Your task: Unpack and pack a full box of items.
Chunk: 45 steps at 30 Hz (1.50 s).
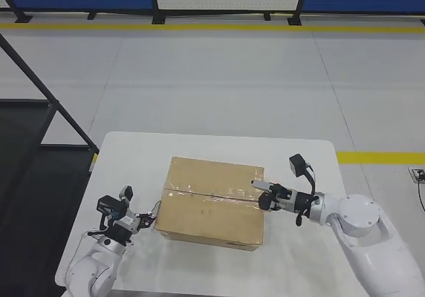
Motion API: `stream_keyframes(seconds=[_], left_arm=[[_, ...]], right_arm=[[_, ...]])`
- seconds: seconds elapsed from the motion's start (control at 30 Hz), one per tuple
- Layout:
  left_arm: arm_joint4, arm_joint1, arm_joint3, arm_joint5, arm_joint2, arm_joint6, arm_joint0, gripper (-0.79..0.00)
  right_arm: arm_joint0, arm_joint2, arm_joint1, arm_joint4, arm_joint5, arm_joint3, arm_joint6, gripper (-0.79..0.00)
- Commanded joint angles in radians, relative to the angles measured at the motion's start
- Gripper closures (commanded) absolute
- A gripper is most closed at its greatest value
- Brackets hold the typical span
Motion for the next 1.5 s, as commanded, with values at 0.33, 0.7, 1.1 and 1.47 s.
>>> stream_keyframes(seconds=[0.33, 0.7, 1.1, 1.47], left_arm=[[0.0, 0.0, -0.026, 0.027, 0.056, -0.003, 0.005, -0.785], [0.018, -0.003, -0.052, 0.031, 0.142, 0.001, 0.002, -0.785], [-0.114, 0.018, 0.017, 0.094, -0.05, 0.05, 0.049, -0.785], [-0.201, 0.027, 0.026, 0.073, -0.119, 0.111, 0.072, -0.785]], right_arm=[[-0.04, 0.113, 0.019, 0.097, -0.068, 0.005, -0.004, -0.785], [0.001, 0.052, 0.01, 0.167, -0.024, -0.077, -0.018, -0.215], [0.009, 0.006, 0.006, 0.148, 0.017, -0.073, -0.03, 0.0], [0.37, -0.454, -0.111, 0.08, 0.223, 0.163, -0.077, 0.0]])
